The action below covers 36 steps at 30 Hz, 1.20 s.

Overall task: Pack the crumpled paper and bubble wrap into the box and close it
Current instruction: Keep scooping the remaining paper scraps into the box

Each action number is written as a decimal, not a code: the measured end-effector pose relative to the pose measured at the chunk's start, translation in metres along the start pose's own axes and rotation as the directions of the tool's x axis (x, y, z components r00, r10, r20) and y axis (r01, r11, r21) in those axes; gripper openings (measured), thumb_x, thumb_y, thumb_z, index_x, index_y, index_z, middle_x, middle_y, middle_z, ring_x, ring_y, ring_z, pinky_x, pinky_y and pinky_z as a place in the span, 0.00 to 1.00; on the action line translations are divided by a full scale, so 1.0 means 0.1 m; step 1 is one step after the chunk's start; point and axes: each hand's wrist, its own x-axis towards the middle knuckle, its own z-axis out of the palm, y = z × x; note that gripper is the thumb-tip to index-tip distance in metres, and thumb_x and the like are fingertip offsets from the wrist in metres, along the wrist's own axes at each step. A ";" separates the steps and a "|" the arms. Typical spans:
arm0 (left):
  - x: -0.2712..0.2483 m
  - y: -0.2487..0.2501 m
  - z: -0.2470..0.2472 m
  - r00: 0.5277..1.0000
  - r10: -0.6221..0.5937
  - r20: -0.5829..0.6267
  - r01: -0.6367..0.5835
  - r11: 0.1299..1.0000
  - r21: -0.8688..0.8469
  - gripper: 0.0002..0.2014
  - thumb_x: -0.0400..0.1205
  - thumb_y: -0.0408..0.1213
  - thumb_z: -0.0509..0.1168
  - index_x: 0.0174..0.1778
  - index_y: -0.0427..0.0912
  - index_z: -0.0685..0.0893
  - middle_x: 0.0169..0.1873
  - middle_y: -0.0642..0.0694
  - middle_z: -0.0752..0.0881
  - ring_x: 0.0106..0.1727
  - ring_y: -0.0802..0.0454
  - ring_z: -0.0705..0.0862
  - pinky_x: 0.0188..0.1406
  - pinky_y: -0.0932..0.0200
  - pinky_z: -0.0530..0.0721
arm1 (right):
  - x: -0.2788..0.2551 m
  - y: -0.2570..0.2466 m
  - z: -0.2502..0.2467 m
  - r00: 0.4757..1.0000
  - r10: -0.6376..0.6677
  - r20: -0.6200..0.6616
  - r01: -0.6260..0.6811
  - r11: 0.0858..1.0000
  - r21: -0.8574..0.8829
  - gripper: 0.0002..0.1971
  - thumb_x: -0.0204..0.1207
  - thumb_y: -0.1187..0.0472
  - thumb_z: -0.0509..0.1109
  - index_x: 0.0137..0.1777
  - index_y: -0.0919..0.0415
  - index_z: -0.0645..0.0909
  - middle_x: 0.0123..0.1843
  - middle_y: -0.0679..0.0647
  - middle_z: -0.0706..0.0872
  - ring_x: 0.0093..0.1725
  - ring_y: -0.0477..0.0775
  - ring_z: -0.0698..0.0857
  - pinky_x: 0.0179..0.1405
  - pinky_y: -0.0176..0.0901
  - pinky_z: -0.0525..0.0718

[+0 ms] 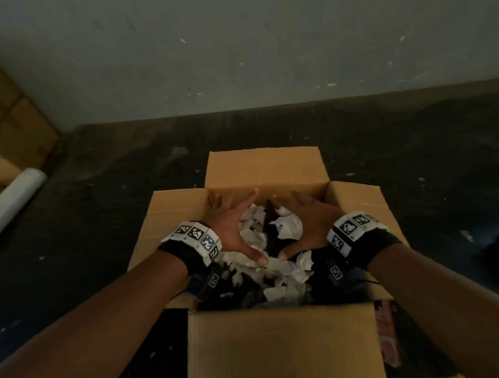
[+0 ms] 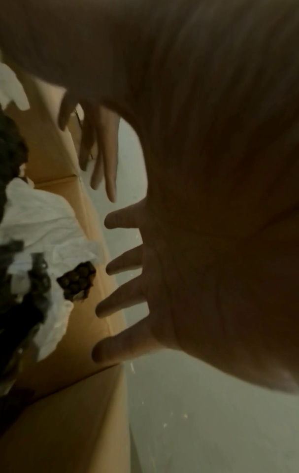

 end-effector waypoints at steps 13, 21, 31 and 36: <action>0.82 -0.01 0.92 0.978 -0.022 0.209 -0.038 0.960 0.277 0.79 0.61 0.70 0.81 0.71 0.64 0.09 0.69 0.56 0.06 0.84 0.39 0.25 0.82 0.23 0.44 | 0.70 0.09 0.56 0.947 0.123 0.298 -0.060 0.976 -0.212 0.64 0.72 0.51 0.81 0.80 0.32 0.24 0.83 0.53 0.19 0.84 0.75 0.33 0.80 0.78 0.51; 1.05 -0.10 1.11 0.940 -0.049 0.336 -0.019 0.980 0.197 0.79 0.60 0.64 0.84 0.67 0.66 0.11 0.85 0.36 0.25 0.85 0.26 0.29 0.81 0.19 0.44 | 1.07 0.24 0.87 0.919 0.087 0.386 -0.035 0.990 -0.140 0.55 0.79 0.42 0.71 0.84 0.45 0.26 0.85 0.59 0.23 0.83 0.77 0.33 0.80 0.77 0.40; 0.87 -0.02 0.91 0.949 -0.022 0.314 -0.047 0.976 0.211 0.79 0.61 0.60 0.86 0.78 0.68 0.18 0.85 0.43 0.25 0.88 0.31 0.36 0.80 0.22 0.61 | 0.88 0.22 0.70 0.933 0.088 0.349 -0.058 0.994 -0.097 0.50 0.80 0.38 0.68 0.85 0.40 0.29 0.86 0.55 0.25 0.84 0.76 0.34 0.81 0.78 0.44; 0.63 0.08 0.47 0.973 0.070 0.220 -0.147 0.922 0.359 0.79 0.49 0.78 0.78 0.84 0.66 0.27 0.88 0.46 0.33 0.89 0.34 0.40 0.81 0.23 0.51 | 0.69 0.33 0.38 0.970 0.043 0.239 -0.036 0.999 -0.036 0.60 0.66 0.25 0.71 0.84 0.35 0.30 0.88 0.51 0.31 0.85 0.75 0.41 0.80 0.78 0.54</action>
